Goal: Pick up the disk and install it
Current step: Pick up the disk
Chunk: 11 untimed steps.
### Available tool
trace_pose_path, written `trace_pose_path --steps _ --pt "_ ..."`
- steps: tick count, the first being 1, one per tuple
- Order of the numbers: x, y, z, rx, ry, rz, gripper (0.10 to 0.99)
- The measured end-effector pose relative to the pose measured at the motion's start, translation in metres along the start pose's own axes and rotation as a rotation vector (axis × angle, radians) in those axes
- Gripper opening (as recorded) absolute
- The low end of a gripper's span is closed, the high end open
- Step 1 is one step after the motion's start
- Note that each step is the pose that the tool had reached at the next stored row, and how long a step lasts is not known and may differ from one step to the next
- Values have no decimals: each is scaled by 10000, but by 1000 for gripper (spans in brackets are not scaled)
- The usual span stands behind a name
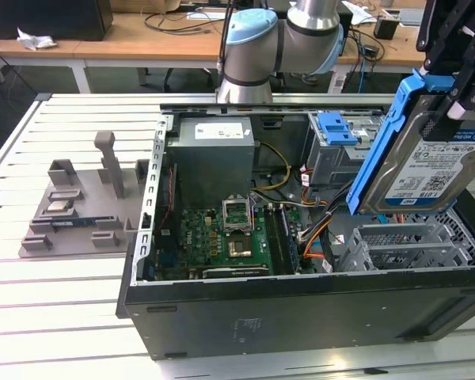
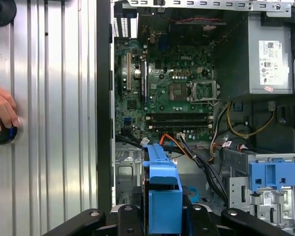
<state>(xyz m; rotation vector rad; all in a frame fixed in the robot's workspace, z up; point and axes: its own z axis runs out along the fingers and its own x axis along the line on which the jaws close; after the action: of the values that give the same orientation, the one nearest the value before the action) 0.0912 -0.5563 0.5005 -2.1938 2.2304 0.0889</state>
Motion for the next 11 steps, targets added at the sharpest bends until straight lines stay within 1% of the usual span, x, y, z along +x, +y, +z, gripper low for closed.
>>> trace_pose_path --steps 11 --pt "-1 -118 24 0 0 0 369"
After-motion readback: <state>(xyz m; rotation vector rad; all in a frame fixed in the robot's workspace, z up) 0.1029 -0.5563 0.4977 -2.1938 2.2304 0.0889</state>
